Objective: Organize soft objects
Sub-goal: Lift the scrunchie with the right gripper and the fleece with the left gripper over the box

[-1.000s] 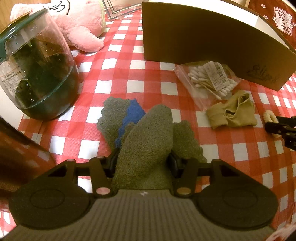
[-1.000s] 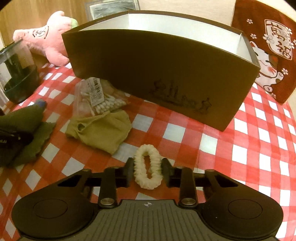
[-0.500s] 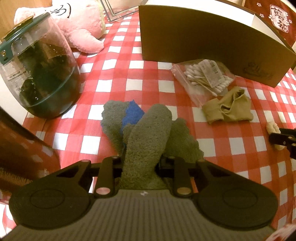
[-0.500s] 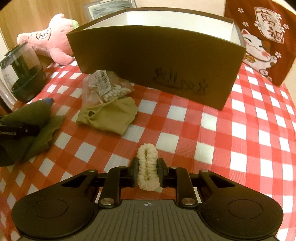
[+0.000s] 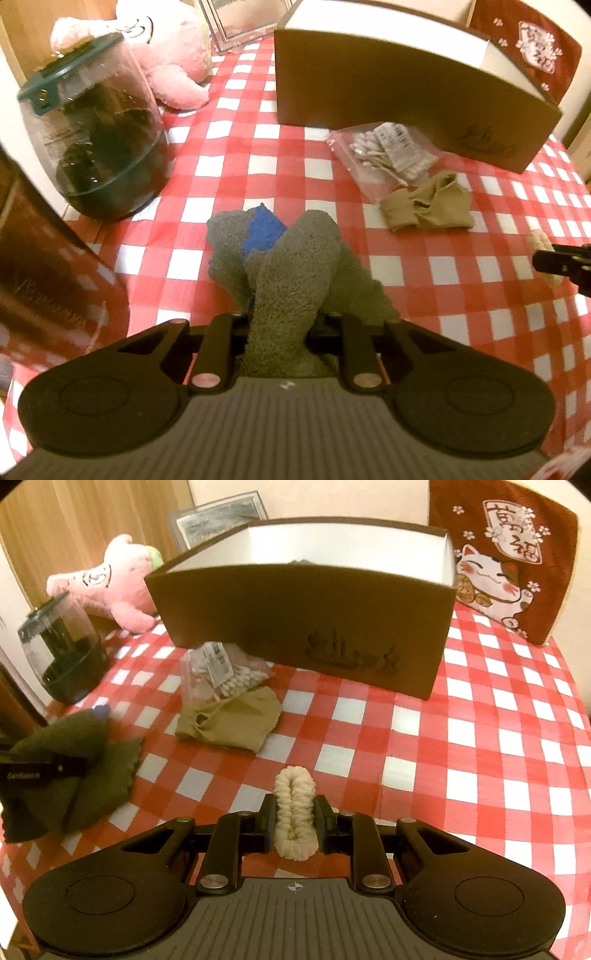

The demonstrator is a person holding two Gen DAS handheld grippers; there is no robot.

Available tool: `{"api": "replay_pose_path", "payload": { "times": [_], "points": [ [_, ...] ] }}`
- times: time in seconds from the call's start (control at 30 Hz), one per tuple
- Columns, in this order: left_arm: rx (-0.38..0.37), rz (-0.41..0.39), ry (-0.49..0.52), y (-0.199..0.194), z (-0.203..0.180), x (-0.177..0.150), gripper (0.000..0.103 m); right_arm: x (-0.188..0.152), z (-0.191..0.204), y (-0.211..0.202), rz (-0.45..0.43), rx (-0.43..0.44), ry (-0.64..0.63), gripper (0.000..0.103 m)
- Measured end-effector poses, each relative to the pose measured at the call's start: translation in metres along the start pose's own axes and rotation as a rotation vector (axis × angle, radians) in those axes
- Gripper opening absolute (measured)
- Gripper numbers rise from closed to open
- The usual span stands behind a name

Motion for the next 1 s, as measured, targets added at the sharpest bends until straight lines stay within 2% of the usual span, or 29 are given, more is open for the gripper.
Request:
{"api": "replay_pose_path", "payload": {
  "times": [0.23,0.63,1.0],
  "points": [
    [-0.013,-0.061,0.018,-0.036,-0.007,0.003,0.017,0.003,-0.007,-0.018,-0.026,0.004,0.033,0.022],
    [-0.038,-0.185,0.053,-0.087,-0.024,0.028,0.017,0.012,-0.018,-0.046,-0.085,0.004,0.077,0.022],
    [-0.112,-0.267,0.095,-0.105,-0.055,0.057,0.017,0.027,-0.028,-0.06,-0.113,0.002,0.093,0.022]
  ]
}}
Point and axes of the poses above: each gripper's, at about its wrist camera, not at the fingertips, and y roughly the way its jaws point, z to its left, x to its top, the point moved 5 cm from there along y, roughly the way its jaws point, and after that the axes turned 12 degrees about -x, right-handed, at the moved point
